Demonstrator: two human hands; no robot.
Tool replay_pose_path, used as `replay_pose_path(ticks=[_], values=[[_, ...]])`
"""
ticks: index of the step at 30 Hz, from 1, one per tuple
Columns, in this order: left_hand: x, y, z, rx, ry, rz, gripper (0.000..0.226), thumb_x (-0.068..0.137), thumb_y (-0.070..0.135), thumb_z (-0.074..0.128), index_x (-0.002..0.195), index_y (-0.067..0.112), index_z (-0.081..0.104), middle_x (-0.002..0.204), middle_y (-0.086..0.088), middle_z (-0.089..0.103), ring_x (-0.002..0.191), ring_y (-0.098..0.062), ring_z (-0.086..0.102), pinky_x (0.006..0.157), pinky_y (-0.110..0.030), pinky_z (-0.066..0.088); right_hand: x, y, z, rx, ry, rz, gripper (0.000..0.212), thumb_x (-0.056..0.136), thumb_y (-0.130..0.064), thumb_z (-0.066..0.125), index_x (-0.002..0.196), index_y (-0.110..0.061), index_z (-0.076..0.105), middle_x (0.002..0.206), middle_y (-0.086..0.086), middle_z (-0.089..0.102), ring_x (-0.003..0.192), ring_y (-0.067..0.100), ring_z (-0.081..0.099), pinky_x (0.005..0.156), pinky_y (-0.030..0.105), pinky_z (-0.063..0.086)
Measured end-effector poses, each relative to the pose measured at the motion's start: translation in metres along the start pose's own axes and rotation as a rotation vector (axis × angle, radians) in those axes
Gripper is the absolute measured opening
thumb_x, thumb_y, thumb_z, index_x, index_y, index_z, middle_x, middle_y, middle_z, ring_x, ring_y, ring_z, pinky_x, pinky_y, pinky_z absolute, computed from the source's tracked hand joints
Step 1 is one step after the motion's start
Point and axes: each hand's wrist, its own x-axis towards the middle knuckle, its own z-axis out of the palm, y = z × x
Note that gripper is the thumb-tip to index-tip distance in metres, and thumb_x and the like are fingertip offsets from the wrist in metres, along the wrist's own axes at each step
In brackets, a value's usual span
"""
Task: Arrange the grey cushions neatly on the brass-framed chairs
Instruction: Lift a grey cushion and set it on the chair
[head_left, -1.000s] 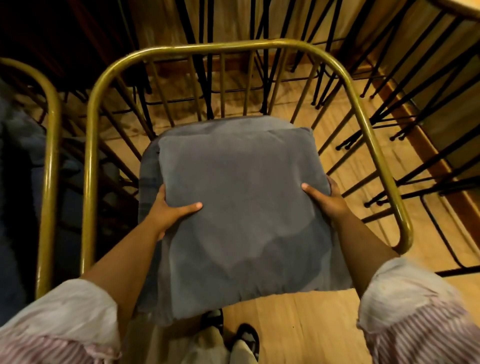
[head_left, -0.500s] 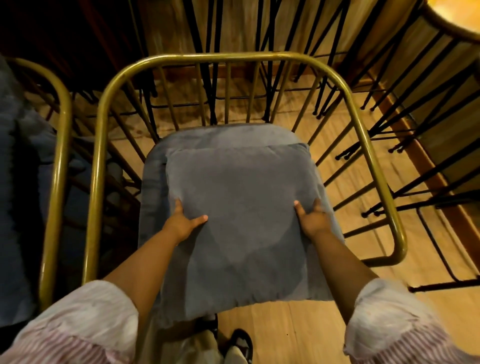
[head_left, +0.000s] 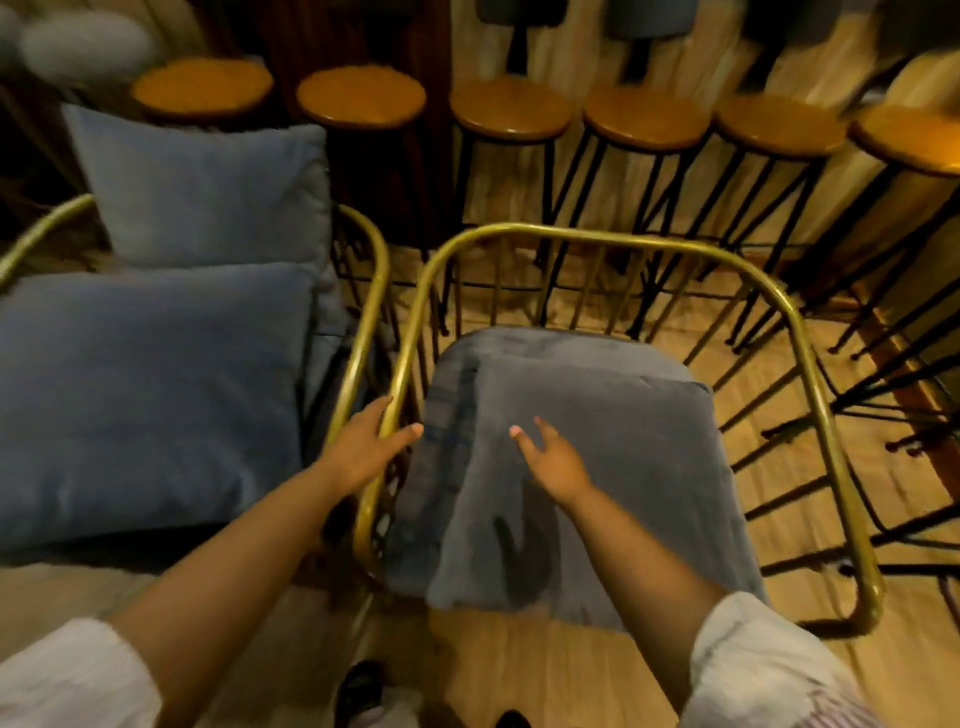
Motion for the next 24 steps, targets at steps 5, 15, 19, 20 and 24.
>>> replay_pose_path(ticks=[5, 15, 19, 20, 24], values=[[-0.011, -0.042, -0.089, -0.062, 0.135, 0.014, 0.069, 0.087, 0.033, 0.062, 0.145, 0.009, 0.034, 0.149, -0.004, 0.04, 0.138, -0.02, 0.036, 0.108, -0.028, 0.029, -0.005, -0.089, 0.064, 0.008, -0.128, -0.145, 0.059, 0.096, -0.035, 0.049, 0.144, -0.003, 0.036, 0.148, 0.019, 0.042, 0.139, 0.031, 0.039, 0.112, 0.034, 0.029], [0.048, -0.201, -0.269, -0.159, 0.294, -0.136, 0.068, 0.087, 0.024, 0.065, 0.145, 0.004, 0.034, 0.151, -0.014, 0.038, 0.139, -0.03, 0.037, 0.115, -0.043, 0.03, 0.05, -0.246, 0.228, 0.175, -0.206, -0.143, 0.052, 0.092, -0.031, 0.059, 0.135, -0.004, 0.047, 0.127, 0.01, 0.056, 0.122, 0.021, 0.053, 0.098, 0.023, 0.039], [0.092, -0.271, -0.32, -0.109, 0.35, -0.231, 0.068, 0.089, 0.029, 0.063, 0.144, 0.003, 0.035, 0.153, -0.018, 0.033, 0.143, -0.033, 0.029, 0.117, -0.044, 0.024, 0.102, -0.264, 0.295, 0.213, -0.196, -0.075, 0.11, 0.065, -0.073, 0.065, 0.148, -0.008, 0.031, 0.152, 0.012, 0.039, 0.14, 0.029, 0.038, 0.116, 0.044, 0.031], [0.103, -0.288, -0.33, -0.069, 0.353, -0.272, 0.074, 0.087, 0.042, 0.06, 0.147, 0.009, 0.031, 0.156, -0.015, 0.028, 0.145, -0.034, 0.023, 0.118, -0.049, 0.02, 0.106, -0.272, 0.305, 0.188, -0.198, -0.022, 0.114, 0.067, -0.073, 0.064, 0.151, -0.01, 0.021, 0.157, 0.011, 0.028, 0.144, 0.03, 0.03, 0.118, 0.045, 0.026], [0.131, -0.326, -0.359, -0.082, 0.344, -0.403, 0.1, 0.069, 0.077, 0.048, 0.151, 0.03, 0.015, 0.162, -0.004, 0.013, 0.147, -0.037, 0.014, 0.117, -0.057, 0.016, 0.129, -0.278, 0.322, 0.071, -0.152, 0.137, 0.126, 0.06, -0.077, 0.064, 0.152, -0.032, -0.01, 0.162, 0.01, -0.005, 0.149, 0.036, 0.008, 0.119, 0.053, 0.014]])
